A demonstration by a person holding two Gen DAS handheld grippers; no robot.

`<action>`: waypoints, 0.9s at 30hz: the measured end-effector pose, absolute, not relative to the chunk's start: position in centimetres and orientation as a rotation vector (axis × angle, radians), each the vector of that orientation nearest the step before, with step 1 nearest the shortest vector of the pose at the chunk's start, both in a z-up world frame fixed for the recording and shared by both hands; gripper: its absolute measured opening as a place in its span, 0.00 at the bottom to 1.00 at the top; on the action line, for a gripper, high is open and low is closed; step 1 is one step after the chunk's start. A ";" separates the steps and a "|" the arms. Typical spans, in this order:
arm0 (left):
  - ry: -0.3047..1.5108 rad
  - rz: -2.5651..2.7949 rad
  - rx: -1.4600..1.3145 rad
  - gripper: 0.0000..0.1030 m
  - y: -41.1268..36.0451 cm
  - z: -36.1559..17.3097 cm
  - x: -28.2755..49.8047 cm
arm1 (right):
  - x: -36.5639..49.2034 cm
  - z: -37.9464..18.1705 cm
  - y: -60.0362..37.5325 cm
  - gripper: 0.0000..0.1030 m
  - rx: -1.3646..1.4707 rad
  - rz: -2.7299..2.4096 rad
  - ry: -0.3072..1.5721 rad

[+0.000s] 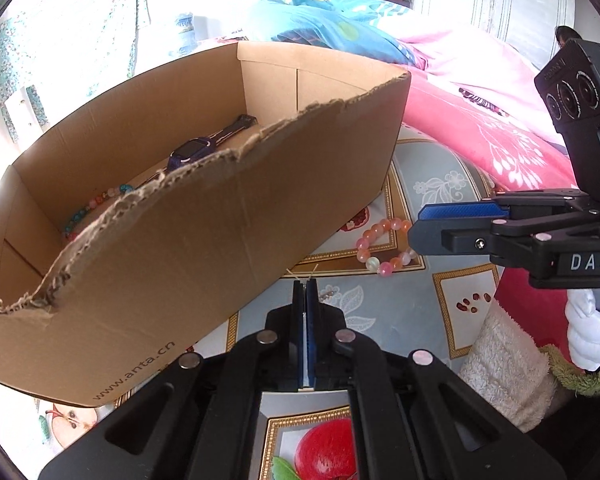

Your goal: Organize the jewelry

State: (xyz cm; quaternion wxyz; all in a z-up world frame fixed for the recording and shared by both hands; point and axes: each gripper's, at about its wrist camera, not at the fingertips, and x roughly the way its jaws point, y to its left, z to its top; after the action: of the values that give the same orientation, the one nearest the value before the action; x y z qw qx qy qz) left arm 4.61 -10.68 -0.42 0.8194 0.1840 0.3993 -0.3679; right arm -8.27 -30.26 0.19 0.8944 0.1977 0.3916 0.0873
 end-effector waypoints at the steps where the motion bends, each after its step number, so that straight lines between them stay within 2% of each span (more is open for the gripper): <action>1: 0.860 -0.774 0.398 0.01 -10.6 -0.4 4.6 | -8.1 0.2 -30.1 0.28 0.396 0.174 0.818; 17: 0.938 -0.727 0.452 0.01 -10.8 -0.7 4.7 | -5.4 -0.3 -26.4 0.28 0.122 0.105 0.905; 27: 0.939 -0.727 0.444 0.01 -10.4 -0.6 4.9 | -4.2 -1.1 -26.3 0.28 0.091 0.072 0.942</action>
State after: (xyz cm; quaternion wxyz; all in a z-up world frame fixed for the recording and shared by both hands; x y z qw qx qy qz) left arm 4.88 -10.40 -0.58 0.8058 0.2074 0.4388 -0.3394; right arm -4.18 -26.27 -1.05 0.8894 0.0436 0.4537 0.0348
